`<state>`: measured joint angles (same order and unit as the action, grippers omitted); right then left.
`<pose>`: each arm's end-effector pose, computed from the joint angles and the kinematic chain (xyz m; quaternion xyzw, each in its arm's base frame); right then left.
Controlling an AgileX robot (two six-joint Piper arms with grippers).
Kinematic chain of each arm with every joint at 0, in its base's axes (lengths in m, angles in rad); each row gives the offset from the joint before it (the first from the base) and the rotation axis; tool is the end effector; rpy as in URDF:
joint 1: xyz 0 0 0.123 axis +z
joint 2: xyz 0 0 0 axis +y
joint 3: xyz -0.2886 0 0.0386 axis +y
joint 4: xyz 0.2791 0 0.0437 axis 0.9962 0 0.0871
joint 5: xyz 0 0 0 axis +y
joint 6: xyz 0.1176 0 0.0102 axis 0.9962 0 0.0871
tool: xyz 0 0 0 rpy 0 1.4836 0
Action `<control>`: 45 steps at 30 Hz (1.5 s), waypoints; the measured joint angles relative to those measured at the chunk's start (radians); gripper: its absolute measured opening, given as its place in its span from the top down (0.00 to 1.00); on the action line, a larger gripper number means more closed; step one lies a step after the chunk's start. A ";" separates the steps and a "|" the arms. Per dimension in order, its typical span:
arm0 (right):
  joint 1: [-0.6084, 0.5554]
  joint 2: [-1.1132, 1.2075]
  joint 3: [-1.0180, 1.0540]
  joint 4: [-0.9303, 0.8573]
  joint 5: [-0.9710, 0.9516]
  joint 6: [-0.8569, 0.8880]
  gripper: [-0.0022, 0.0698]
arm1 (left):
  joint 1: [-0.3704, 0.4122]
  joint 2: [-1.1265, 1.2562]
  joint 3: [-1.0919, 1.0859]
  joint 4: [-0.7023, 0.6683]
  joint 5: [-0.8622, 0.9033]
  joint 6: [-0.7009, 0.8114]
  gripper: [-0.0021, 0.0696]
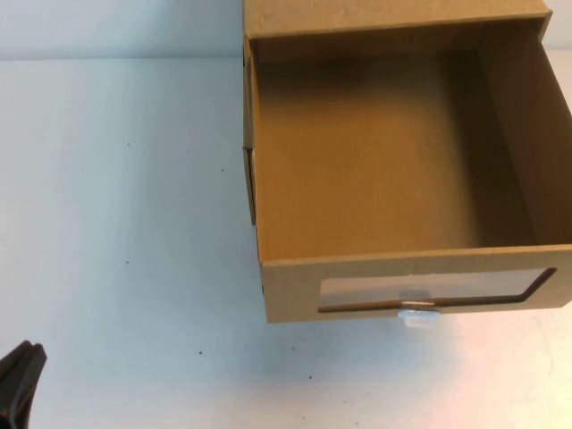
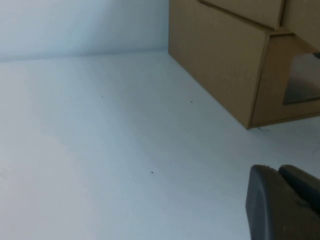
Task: Open the shoe box
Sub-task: 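Pull the top drawer of the cardboard box fully open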
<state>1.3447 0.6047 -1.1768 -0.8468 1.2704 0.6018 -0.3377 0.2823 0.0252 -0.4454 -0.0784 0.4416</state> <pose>0.0978 0.0481 0.4690 -0.2252 0.7802 0.1205 0.5710 0.1235 -0.0392 0.1800 0.1155 0.7491 -0.0978 0.6450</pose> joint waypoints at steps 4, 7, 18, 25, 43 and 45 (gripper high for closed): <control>0.000 0.000 0.000 0.018 0.000 0.000 0.99 | 0.000 0.000 0.000 0.000 0.016 0.000 0.98; 0.000 0.000 0.000 0.020 0.000 0.002 0.99 | 0.000 -0.002 0.000 0.000 0.017 0.000 0.98; 0.000 0.000 0.000 0.069 0.000 0.002 0.99 | 0.000 -0.002 0.002 0.000 0.017 0.000 0.98; 0.000 0.000 0.000 0.025 0.000 0.002 0.99 | 0.000 -0.002 0.002 -0.009 0.017 0.000 0.98; -0.590 -0.021 0.223 0.129 -0.369 0.002 0.99 | 0.000 -0.002 0.002 -0.011 0.019 -0.002 0.98; -0.780 -0.054 0.331 0.180 -0.557 0.002 0.99 | 0.000 -0.002 0.002 -0.011 0.019 -0.002 0.98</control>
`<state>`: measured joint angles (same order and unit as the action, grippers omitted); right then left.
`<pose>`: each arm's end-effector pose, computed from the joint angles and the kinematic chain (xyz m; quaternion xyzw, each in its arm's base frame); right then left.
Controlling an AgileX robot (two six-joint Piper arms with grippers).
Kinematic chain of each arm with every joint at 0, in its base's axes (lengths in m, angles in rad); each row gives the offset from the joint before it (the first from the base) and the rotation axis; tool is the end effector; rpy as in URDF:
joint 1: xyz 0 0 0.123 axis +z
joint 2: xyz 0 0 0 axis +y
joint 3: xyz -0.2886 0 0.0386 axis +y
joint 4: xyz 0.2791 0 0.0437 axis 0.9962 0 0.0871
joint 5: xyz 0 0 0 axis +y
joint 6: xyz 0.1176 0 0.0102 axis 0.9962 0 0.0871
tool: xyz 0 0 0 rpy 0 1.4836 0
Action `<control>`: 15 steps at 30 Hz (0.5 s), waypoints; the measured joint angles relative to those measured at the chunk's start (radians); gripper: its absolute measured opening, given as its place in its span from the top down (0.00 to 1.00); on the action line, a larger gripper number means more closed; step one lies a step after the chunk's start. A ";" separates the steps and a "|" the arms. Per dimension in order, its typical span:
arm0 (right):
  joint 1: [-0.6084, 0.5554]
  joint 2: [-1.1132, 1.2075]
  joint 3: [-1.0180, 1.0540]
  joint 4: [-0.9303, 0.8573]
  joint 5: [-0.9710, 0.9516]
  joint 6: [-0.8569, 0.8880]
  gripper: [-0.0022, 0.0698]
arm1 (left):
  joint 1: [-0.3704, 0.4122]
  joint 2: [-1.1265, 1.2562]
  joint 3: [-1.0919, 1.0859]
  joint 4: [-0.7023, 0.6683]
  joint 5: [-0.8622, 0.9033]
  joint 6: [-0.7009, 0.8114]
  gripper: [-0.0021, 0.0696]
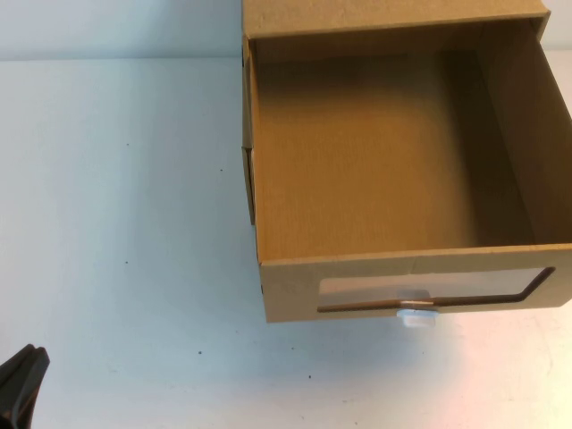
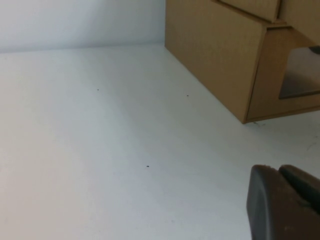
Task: Open the shoe box
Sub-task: 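Pull the top drawer of the cardboard box fully open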
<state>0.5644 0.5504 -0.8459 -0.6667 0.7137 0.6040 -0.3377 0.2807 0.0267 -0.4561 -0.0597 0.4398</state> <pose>0.1387 0.0312 0.4069 -0.0616 0.7705 0.0375 0.6333 0.1227 -0.0398 0.1776 0.1140 0.7549 -0.1036 0.6375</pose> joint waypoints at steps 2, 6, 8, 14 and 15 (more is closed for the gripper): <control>-0.177 -0.046 0.111 0.034 -0.184 0.000 0.99 | 0.000 0.000 0.000 0.000 0.000 0.000 0.98; -0.446 -0.182 0.353 0.054 -0.514 0.004 0.99 | 0.000 0.000 0.000 0.000 0.000 0.000 0.98; -0.531 -0.240 0.434 0.082 -0.589 0.007 0.99 | 0.000 0.000 0.000 0.000 0.000 0.000 0.98; -0.603 -0.411 0.613 0.105 -0.600 0.023 0.99 | 0.000 0.000 0.000 0.000 0.000 0.000 0.98; -0.605 -0.437 0.630 0.105 -0.595 0.023 0.99 | 0.000 0.000 0.000 0.000 0.000 0.000 0.98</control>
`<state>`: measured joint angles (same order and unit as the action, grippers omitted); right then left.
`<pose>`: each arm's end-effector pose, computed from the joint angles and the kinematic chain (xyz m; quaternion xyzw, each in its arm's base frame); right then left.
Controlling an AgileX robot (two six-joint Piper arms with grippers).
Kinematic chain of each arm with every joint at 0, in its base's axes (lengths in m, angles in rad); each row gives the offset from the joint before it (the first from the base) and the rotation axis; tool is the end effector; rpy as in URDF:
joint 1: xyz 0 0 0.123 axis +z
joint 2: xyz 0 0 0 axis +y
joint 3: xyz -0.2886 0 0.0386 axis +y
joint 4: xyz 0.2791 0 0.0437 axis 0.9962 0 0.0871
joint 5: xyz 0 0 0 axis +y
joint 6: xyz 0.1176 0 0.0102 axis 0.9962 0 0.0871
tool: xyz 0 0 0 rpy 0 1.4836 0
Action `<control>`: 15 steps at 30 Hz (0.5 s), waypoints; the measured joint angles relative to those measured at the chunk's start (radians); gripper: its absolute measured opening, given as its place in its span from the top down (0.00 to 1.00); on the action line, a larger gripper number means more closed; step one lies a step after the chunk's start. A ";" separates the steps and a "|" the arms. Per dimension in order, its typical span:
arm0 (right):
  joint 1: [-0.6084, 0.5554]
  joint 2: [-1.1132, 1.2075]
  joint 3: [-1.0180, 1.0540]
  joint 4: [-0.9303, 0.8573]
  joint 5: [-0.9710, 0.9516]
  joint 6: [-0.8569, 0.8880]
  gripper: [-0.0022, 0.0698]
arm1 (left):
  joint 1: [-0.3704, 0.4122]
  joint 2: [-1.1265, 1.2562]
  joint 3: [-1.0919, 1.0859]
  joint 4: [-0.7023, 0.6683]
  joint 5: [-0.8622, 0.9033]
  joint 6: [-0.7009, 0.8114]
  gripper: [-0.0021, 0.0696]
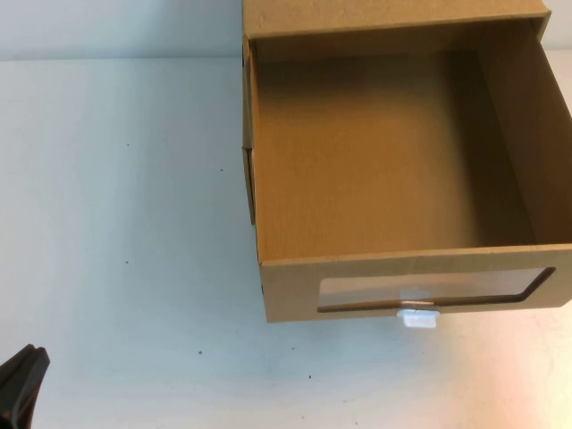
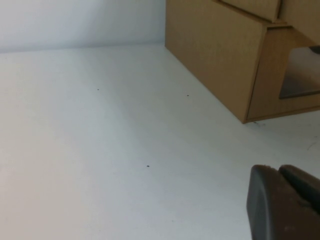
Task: Open the shoe box
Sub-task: 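Pull the top drawer of the cardboard box fully open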
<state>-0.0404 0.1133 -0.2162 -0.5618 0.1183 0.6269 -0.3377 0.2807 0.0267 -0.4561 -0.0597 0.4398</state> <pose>0.1077 -0.0118 0.2766 0.0598 0.6720 -0.0109 0.7380 0.1227 -0.0398 0.1776 0.1140 0.7549 -0.1036 0.6375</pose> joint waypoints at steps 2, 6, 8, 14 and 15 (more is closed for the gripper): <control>0.001 -0.067 0.038 0.002 0.016 0.001 0.99 | 0.000 0.000 0.000 0.000 0.000 0.000 0.98; 0.001 -0.122 0.086 0.007 0.032 0.005 0.99 | 0.000 -0.001 0.000 0.000 0.000 0.000 0.98; 0.001 -0.124 0.098 0.011 0.038 0.007 0.99 | 0.000 -0.002 0.000 0.000 0.002 0.000 0.98; 0.001 -0.126 0.100 0.016 0.045 0.007 0.99 | 0.000 -0.006 0.000 0.000 0.002 0.000 0.98; 0.001 -0.128 0.100 0.018 0.045 0.007 0.99 | 0.000 -0.006 0.000 0.000 0.002 0.000 0.98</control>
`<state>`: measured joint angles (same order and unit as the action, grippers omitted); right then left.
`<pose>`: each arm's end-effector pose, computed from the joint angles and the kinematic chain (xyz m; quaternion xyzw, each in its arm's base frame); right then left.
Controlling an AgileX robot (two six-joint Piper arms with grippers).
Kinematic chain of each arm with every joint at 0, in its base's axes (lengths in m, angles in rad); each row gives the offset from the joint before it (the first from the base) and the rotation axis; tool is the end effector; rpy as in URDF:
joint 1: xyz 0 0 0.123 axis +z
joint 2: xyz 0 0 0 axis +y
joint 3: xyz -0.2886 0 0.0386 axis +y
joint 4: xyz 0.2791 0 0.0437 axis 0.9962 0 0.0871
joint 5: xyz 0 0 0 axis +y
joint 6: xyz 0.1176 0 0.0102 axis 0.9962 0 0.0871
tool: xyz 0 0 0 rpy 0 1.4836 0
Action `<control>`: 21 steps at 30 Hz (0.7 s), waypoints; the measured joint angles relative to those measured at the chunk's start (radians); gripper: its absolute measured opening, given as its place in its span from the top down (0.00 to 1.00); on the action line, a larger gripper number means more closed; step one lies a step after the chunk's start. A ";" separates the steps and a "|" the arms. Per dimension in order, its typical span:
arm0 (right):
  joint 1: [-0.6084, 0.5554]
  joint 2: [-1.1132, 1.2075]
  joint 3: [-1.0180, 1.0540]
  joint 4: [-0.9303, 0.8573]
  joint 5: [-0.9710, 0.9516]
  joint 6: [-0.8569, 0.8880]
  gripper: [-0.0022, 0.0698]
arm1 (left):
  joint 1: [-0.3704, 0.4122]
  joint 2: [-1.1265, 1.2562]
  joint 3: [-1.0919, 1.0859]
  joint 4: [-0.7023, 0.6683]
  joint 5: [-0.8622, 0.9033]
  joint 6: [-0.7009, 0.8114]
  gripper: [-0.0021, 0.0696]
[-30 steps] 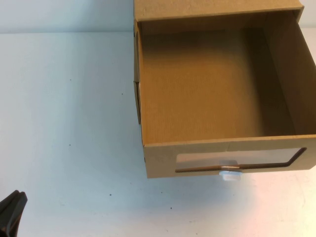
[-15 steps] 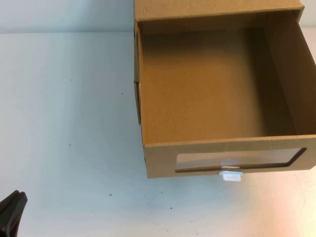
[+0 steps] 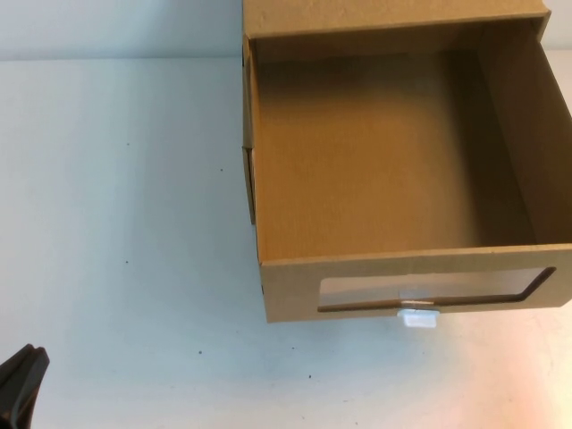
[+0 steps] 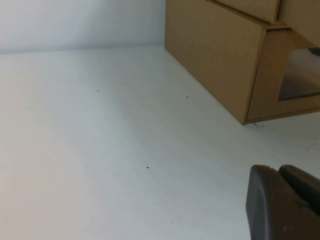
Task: Open the shoe box
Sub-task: 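Pull the top drawer of the cardboard box fully open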
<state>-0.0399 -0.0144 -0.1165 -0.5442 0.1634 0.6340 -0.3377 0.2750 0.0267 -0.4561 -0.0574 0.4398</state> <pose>0.0987 -0.0139 0.2463 0.0768 0.6748 -0.0081 0.7340 0.1223 -0.0398 0.1781 0.1141 0.7537 -0.1043 0.6388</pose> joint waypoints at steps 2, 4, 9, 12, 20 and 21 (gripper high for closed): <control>0.000 0.000 0.002 0.000 -0.003 0.000 0.99 | 0.000 0.000 0.000 0.000 0.000 0.000 0.98; 0.000 0.000 0.018 0.055 -0.015 -0.040 0.99 | 0.000 0.000 0.000 0.000 0.000 0.000 0.98; 0.000 0.000 0.054 0.561 0.046 -0.559 0.99 | 0.000 0.000 0.000 0.000 0.000 0.000 0.98; 0.000 0.000 0.113 0.646 0.051 -0.695 0.99 | 0.000 0.000 0.000 0.000 0.000 0.000 0.98; 0.000 0.000 0.139 0.682 0.187 -0.747 0.99 | 0.000 0.000 0.000 0.000 0.000 0.000 0.98; 0.000 0.000 0.139 0.690 0.192 -0.747 0.99 | 0.000 0.000 0.000 0.000 0.000 0.000 0.98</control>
<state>-0.0399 -0.0144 0.0223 0.1458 0.3553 -0.1132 -0.3377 0.2750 0.0267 -0.4561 -0.0574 0.4398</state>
